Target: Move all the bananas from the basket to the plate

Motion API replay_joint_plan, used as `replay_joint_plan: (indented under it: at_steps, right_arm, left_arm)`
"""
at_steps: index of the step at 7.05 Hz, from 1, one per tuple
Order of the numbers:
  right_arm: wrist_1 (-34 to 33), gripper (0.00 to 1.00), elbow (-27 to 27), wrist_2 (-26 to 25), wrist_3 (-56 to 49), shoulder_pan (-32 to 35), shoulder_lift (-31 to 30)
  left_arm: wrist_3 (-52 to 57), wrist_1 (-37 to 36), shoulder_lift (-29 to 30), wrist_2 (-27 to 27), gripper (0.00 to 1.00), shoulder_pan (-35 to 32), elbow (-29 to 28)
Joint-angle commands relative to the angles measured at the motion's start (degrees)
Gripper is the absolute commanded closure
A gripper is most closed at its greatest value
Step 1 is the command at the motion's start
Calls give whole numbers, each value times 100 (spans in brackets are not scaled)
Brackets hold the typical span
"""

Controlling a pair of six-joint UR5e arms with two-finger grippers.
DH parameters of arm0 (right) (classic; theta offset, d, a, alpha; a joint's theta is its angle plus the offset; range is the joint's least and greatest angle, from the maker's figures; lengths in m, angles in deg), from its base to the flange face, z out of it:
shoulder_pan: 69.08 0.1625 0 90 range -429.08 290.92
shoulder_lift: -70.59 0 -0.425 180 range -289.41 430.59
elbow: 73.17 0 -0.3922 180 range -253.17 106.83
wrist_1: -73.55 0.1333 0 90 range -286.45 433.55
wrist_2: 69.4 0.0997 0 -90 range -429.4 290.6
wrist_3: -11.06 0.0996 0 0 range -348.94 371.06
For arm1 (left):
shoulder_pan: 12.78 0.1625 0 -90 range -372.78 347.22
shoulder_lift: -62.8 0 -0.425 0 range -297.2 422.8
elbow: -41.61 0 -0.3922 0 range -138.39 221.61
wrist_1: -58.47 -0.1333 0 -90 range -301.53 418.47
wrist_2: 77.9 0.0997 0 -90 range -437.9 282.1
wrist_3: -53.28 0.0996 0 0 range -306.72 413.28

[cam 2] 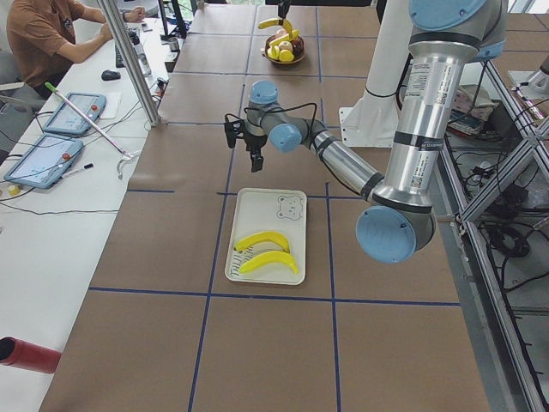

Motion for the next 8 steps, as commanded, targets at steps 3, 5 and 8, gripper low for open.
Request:
replay_joint_plan:
  at_steps: [3, 5, 8]
  right_arm:
    - [-1734, 100, -36, -323, -18, -1269, 2828]
    - [-1742, 100, -36, -1638, 209, -2507, 3452]
    - [-1672, 99, 8, -2173, 597, -3207, 4104]
  left_arm:
    - [-76, 6, 404, -96, 0, 79, 92]
    - [-662, 67, 956, -305, 0, 114, 162]
    - [-1981, 1593, 1223, -536, 0, 553, 75]
